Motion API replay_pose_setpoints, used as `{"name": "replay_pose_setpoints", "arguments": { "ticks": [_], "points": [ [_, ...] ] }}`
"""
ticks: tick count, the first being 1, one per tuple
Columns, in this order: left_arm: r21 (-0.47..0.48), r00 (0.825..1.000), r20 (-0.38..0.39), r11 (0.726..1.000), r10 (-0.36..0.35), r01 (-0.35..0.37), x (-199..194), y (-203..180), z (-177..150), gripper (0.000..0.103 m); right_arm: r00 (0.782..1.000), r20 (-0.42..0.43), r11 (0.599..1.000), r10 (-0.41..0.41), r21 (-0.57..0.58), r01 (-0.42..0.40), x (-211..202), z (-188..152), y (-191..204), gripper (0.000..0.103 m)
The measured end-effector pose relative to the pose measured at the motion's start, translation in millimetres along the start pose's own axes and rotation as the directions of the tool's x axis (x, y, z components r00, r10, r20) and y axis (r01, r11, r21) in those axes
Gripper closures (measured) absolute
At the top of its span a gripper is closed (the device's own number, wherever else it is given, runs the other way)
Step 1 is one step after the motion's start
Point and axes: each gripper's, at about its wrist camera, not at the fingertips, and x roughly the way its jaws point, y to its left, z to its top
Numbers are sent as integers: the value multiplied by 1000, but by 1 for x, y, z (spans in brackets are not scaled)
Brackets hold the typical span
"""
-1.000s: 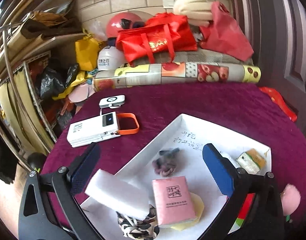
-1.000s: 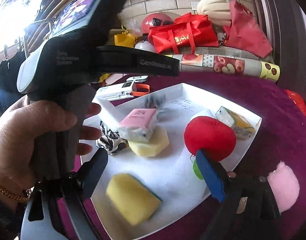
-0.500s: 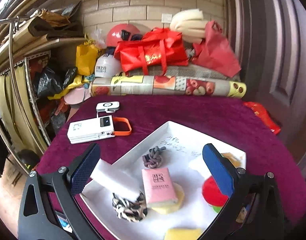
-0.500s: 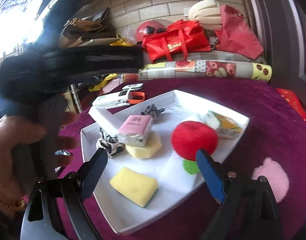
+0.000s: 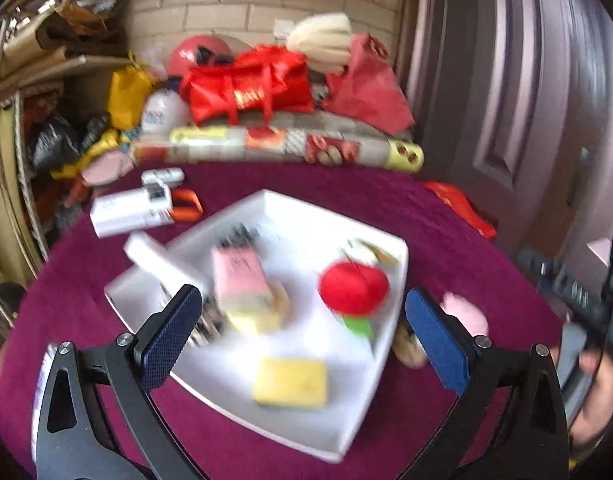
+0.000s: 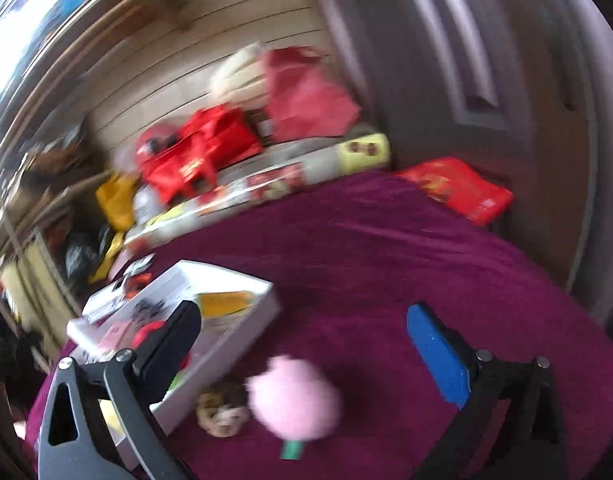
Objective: Organize soft objects
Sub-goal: 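Grasp the pink fluffy ball with the right tool, then grasp the beige knotted rope toy with the left tool while the right tool holds the pink ball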
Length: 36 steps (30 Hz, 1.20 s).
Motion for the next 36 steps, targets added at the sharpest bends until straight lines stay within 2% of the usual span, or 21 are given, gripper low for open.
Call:
{"name": "replay_pose_setpoints", "arguments": {
  "ticks": [3,4,8,13,14,15,16,17,19,20,22,23,26,29,33,34,36],
  "points": [
    [30,996,-76,998,-48,50,13,-14,-16,0,999,-33,1000,-13,15,13,2,-2,-15,0],
    [47,994,-93,997,-56,60,16,-19,-20,0,996,-84,1000,-15,-12,14,9,-4,-15,0],
    [124,987,-135,987,-87,104,22,-41,-33,0,959,-278,995,62,-56,-81,42,-18,-4,0],
    [183,965,-194,960,-176,212,24,-65,-46,0,927,-369,982,67,-142,-127,68,-36,21,2],
    [196,958,-210,951,-196,237,26,-73,-48,0,919,-391,978,60,-161,-132,74,-41,23,12],
    [199,952,-224,946,-211,256,27,-78,-50,0,909,-413,974,51,-182,-138,78,-45,25,42],
    [199,946,-235,942,-223,271,28,-82,-51,0,899,-436,970,35,-203,-136,83,-51,26,49],
    [196,934,-258,934,-245,299,33,-88,-52,0,897,-440,972,46,-189,-142,83,-52,20,49],
    [195,921,-287,926,-262,324,41,-94,-51,0,913,-400,981,78,-130,-141,76,-44,7,49],
    [197,915,-301,921,-268,335,46,-98,-51,0,926,-366,988,95,-78,-132,72,-40,-5,49],
    [203,904,-322,912,-282,356,59,-108,-46,0,933,-315,985,173,77,-157,69,-35,-36,49],
    [212,904,-326,911,-276,355,66,-112,-43,0,934,-295,974,200,166,-156,69,-35,-56,49],
    [242,914,-333,916,-230,319,88,-127,-36,0,929,-277,939,245,306,-156,70,-39,-84,49],
    [303,928,-332,913,-168,274,111,-143,-34,0,939,-247,942,238,293,-162,63,-35,-83,49],
    [410,948,-310,888,-79,208,140,-163,-32,0,951,-194,937,241,300,-176,56,-28,-86,48],
    [415,946,-316,886,-72,206,146,-163,-31,0,953,-186,935,239,309,-175,56,-28,-87,48],
    [433,932,-357,874,-60,222,159,-168,-31,0,955,-168,924,243,341,-175,57,-28,-91,48]
  ]
}}
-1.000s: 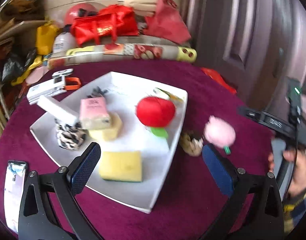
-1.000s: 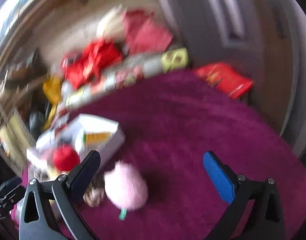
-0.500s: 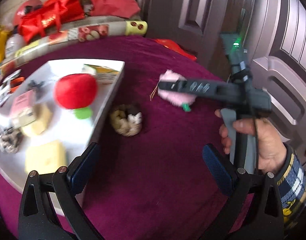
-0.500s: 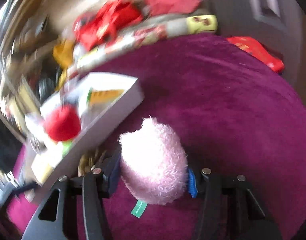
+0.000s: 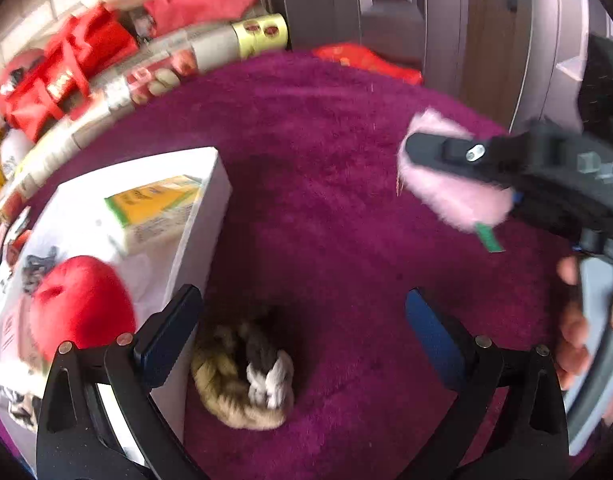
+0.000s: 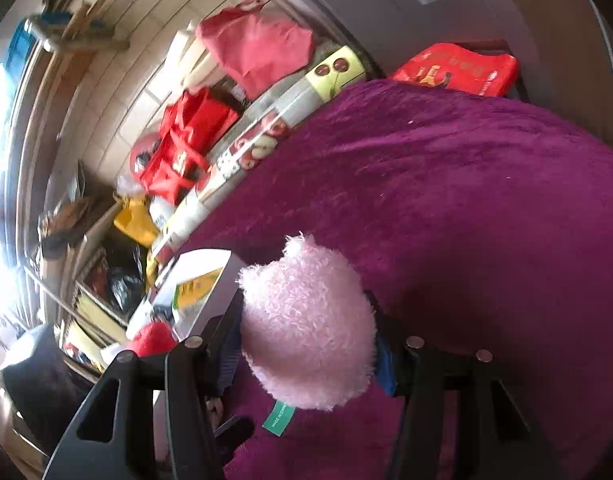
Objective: Organize soft objects
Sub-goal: 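Grasp the beige knotted rope toy with the left tool while the right tool holds the pink ball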
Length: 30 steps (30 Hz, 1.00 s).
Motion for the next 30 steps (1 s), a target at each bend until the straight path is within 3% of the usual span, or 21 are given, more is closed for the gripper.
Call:
{"name": "replay_pose_setpoints", "arguments": {
  "ticks": [3,6,7,8,10,12,14,15,18,23,25,28,30],
  "points": [
    [10,997,-72,999,-34,35,10,-3,-7,0,1000,4,1000,8,30,-8,3,2,-2,47],
    [31,993,-71,995,-97,100,-6,-9,-21,1,1000,2,999,16,37,-16,3,4,-1,47],
    [28,982,-84,985,-168,171,-17,-13,-28,1,1000,3,999,17,37,-17,3,4,-1,47],
    [18,959,-90,962,-270,273,-32,-17,-36,1,1000,5,999,16,42,-16,3,4,-1,47],
    [57,935,-35,933,-354,356,-67,-24,-47,1,1000,6,999,18,48,-18,4,4,-1,47],
    [94,943,56,942,-328,322,-99,-22,-55,1,1000,11,998,26,61,-27,-1,3,-3,47],
    [100,960,124,966,-250,238,-115,-13,-59,1,999,16,997,31,64,-32,-1,3,-3,47],
    [101,973,140,980,-182,169,-116,-7,-60,0,999,19,998,30,63,-31,-2,3,-3,47],
    [75,991,100,994,-88,81,-96,1,-56,0,999,17,997,33,65,-34,-1,3,-3,47],
    [89,999,11,995,-51,50,-56,-16,-43,1,999,17,997,41,57,-42,0,4,0,46],
    [92,996,-55,993,-74,78,-44,-22,-50,1,999,16,997,45,57,-46,1,4,0,46],
    [126,994,-76,988,-80,89,-40,-28,-65,1,998,11,997,55,58,-55,2,3,0,47],
    [93,993,-60,989,-105,111,-41,-24,-68,7,998,6,997,61,53,-61,3,3,2,47]
  ]
}}
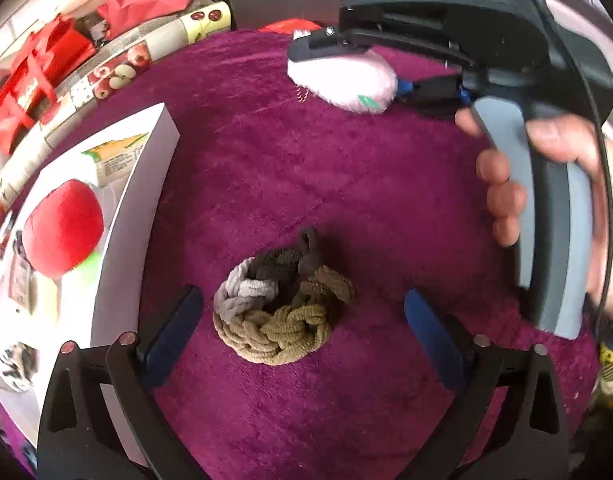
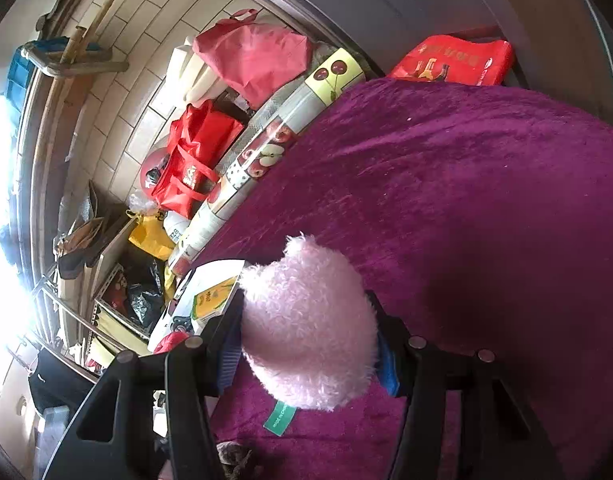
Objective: Organize soft objects
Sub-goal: 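Grasp the beige knotted rope toy with the left tool while the right tool holds the pink ball, then carry the beige rope toy and pink ball into the tray and open both tools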
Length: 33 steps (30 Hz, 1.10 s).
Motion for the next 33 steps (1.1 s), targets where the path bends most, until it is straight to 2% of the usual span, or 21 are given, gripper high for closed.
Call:
{"name": "replay_pose_setpoints", "arguments": {
  "ticks": [2,3,4,5,7,10,15,20,27,30,33],
  "points": [
    [-49,998,9,997,-63,63,2,4,0,26,1000,-3,1000,-1,-9,1,0,-1,2,47],
    [-49,998,22,997,-62,63,1,4,-1,30,1000,-3,1000,-4,-12,4,1,-1,2,46],
    [-34,997,36,997,-74,75,-1,1,-2,43,1000,-2,1000,-11,-11,11,1,-1,1,46],
    [-27,996,50,996,-80,81,-3,-2,-2,61,1000,-2,1000,-11,-11,11,1,-1,1,46],
    [-21,996,66,998,-56,58,-8,-9,-2,68,1000,-4,1000,-21,-7,21,1,-1,-1,46],
    [-52,993,102,996,-68,73,-16,-7,-4,71,1000,-3,1000,-30,-10,30,2,-2,-1,46],
    [-172,975,204,977,-90,127,-49,21,-6,71,1000,5,1000,-23,-20,23,1,-2,1,46],
    [-250,962,265,960,-62,130,-71,48,-4,71,1000,12,1000,-10,-28,10,1,-3,4,47],
    [-278,949,316,955,-12,105,-89,62,3,71,997,62,998,39,-50,-36,-9,-1,15,47],
    [-288,926,376,953,19,98,-106,75,17,71,993,107,993,49,-108,-37,-23,-1,36,47],
    [-292,887,454,954,81,62,-131,90,35,71,991,114,989,74,-135,-58,-33,3,57,47]
  ]
}}
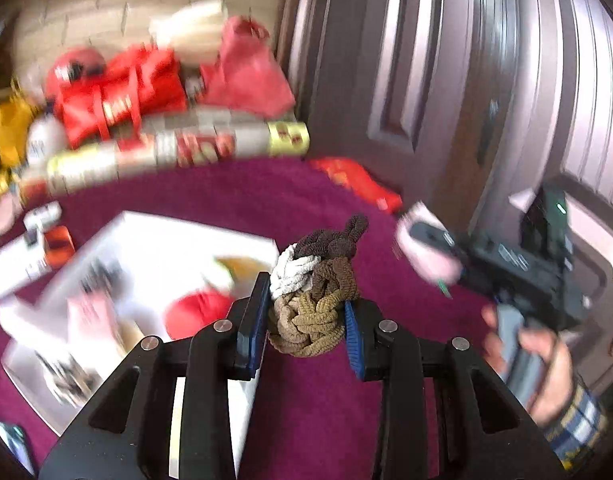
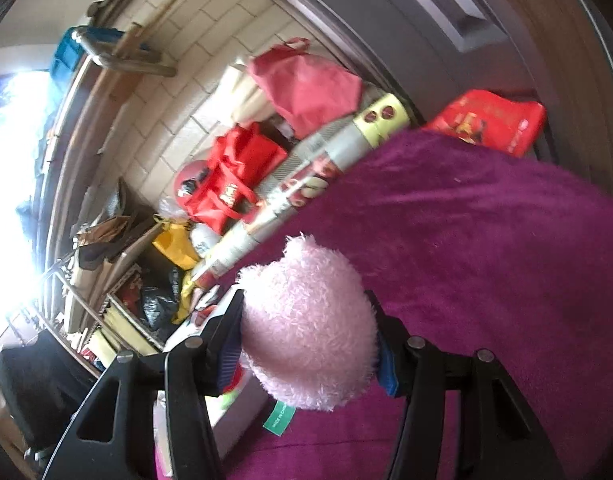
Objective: Organize soft objects
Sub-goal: 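Carry the beige rope toy and pink ball into the tray and open both tools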
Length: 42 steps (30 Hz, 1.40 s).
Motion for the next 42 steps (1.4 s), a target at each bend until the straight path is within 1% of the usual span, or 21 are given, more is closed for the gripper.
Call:
{"name": "replay_pose_setpoints", "arguments": {
  "ticks": [3,6,7,9,10,13,16,17,19,21,23,26,28,30,32,34,37,42],
  "points": [
    [-10,996,79,999,44,-43,-10,15,23,71,999,25,999,22,-25,-21,-9,12,24,47],
    [-46,989,115,995,98,-94,-13,40,33,70,997,75,995,26,-103,-18,-16,24,65,47],
    [-64,986,116,991,123,-116,-12,52,32,70,997,75,995,26,-103,-18,-16,24,65,47],
    [-81,983,92,986,156,-149,-7,70,28,70,996,81,988,24,-155,-12,-6,28,91,47],
    [-85,982,83,983,167,-160,-4,79,25,70,996,81,988,24,-155,-12,-6,28,91,47],
    [-130,980,40,974,194,-187,9,108,13,70,997,80,975,17,-221,1,15,24,118,47],
    [-208,978,-5,956,211,-207,18,140,3,70,999,31,972,16,-237,-8,41,14,133,47],
    [-225,976,-10,951,218,-214,18,147,1,70,1000,0,972,15,-234,-15,54,8,137,47],
    [-247,974,-13,943,227,-223,17,155,-1,70,999,-34,970,10,-244,-18,68,-3,144,48],
    [-267,971,-18,935,238,-234,15,165,-3,70,998,-61,960,-1,-278,-16,82,-16,152,48],
    [-291,969,-28,926,244,-242,15,174,-6,70,996,-95,957,-3,-290,-25,90,-26,158,48],
    [-332,971,-43,913,237,-238,15,188,-10,70,989,-146,951,-17,-309,-29,103,-40,165,48],
    [-364,976,-51,906,211,-215,18,193,-13,70,986,-166,944,-28,-329,-29,108,-47,169,48],
    [-365,976,-63,905,210,-218,22,193,-15,70,982,-185,939,-37,-342,-29,114,-54,171,48],
    [-339,969,-76,908,236,-247,25,189,-15,70,976,-213,939,-48,-343,-29,120,-61,169,48],
    [-325,966,-79,910,246,-258,27,186,-15,70,971,-233,940,-52,-341,-32,122,-66,166,47],
    [-325,965,-85,908,249,-263,29,187,-16,70,967,-248,941,-55,-337,-33,124,-74,163,47],
    [-350,968,-88,902,235,-251,31,192,-20,69,964,-258,940,-62,-340,-31,129,-82,164,47]
  ]
}}
